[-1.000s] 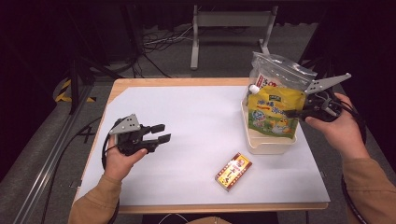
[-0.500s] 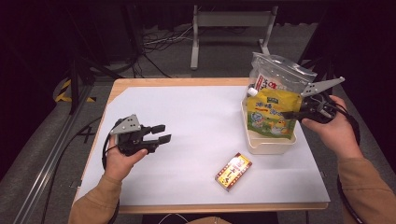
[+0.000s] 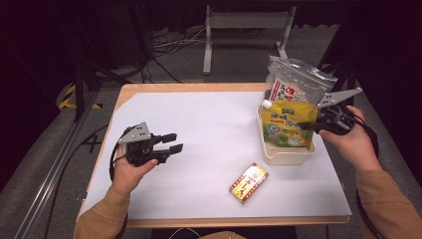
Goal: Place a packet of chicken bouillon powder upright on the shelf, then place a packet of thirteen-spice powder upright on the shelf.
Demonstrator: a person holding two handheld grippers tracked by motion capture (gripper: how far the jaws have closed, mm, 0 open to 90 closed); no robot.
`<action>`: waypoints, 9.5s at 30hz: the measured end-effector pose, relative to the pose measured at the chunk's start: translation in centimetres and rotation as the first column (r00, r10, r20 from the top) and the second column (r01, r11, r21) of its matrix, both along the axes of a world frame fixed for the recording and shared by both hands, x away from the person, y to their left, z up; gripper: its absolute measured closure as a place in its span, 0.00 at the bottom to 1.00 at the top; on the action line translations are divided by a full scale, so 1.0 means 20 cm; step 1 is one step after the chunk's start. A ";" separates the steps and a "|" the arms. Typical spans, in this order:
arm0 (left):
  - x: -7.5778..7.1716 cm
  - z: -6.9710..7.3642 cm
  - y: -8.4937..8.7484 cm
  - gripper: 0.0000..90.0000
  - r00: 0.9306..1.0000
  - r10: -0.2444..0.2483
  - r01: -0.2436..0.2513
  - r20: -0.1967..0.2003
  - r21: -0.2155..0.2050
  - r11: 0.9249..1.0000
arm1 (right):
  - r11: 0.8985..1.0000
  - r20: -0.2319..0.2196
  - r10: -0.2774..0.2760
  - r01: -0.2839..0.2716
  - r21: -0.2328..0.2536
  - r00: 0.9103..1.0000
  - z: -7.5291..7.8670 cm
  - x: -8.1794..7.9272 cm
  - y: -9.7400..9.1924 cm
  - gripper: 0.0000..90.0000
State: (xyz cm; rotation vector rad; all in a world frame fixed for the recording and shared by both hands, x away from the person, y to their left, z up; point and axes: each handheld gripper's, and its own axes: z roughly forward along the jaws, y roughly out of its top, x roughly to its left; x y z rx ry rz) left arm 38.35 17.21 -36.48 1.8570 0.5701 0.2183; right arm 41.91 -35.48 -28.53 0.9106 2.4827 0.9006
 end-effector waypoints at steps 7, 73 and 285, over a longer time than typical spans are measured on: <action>0.00 -0.01 -0.01 0.58 1.000 -0.001 0.001 0.003 0.008 1.000 | 0.999 -0.014 -0.021 0.022 0.046 1.000 -0.04 0.01 -0.04 0.90; 0.03 -0.07 -0.45 0.29 0.969 -0.140 0.181 -0.204 0.195 0.964 | 0.968 0.081 -0.156 0.136 0.213 0.984 -0.09 -0.44 0.01 0.43; -0.24 -0.18 -0.71 0.36 0.992 -0.010 -0.003 0.129 0.100 0.995 | 0.980 -0.337 0.064 0.005 0.200 0.939 -0.11 -0.05 0.75 0.44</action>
